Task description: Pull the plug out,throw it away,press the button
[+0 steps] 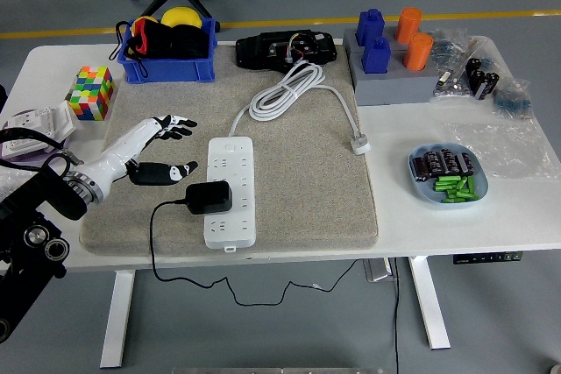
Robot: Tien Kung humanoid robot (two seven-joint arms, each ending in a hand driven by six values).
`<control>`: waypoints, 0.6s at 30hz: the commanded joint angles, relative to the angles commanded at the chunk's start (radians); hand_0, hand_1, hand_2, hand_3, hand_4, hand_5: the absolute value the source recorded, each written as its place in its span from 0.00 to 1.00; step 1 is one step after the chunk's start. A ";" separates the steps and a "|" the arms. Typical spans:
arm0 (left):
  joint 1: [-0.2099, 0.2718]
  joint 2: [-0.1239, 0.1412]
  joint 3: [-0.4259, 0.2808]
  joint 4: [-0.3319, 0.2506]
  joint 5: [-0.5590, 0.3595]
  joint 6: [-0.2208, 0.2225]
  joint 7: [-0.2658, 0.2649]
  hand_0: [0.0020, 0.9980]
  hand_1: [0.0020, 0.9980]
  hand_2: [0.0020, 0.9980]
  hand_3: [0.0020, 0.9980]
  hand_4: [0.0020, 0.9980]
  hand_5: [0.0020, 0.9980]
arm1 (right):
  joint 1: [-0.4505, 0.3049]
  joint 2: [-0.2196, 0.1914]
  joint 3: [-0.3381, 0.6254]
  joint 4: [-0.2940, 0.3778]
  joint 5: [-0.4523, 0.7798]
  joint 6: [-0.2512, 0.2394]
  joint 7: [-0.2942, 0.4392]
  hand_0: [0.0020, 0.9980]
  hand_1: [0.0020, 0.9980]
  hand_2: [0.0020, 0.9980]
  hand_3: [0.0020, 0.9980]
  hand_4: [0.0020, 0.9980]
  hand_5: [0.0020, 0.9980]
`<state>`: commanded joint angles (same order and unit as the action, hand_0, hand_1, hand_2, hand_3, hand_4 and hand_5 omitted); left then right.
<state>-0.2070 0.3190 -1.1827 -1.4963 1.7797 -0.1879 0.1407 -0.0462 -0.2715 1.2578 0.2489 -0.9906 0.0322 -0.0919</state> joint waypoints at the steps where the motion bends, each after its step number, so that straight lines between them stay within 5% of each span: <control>1: 0.000 -0.001 0.006 0.001 0.004 -0.004 0.000 0.87 0.89 0.89 0.92 1.00 0.30 | 0.000 0.000 0.000 0.000 0.000 0.000 0.000 0.73 0.68 0.66 0.65 0.75 0.60; 17: -0.003 -0.014 0.074 0.027 0.059 -0.003 -0.006 0.87 0.89 0.87 0.89 1.00 0.22 | 0.000 0.006 0.001 -0.001 0.000 -0.004 0.005 0.73 0.68 0.66 0.65 0.75 0.60; 18: -0.003 -0.014 0.077 0.028 0.064 0.000 -0.003 0.86 0.82 0.76 0.81 1.00 0.00 | 0.001 0.006 0.001 -0.001 0.000 -0.004 0.006 0.73 0.68 0.66 0.65 0.75 0.60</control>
<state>-0.2098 0.3053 -1.1057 -1.4679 1.8435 -0.1875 0.1373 -0.0454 -0.2655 1.2589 0.2484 -0.9909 0.0284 -0.0863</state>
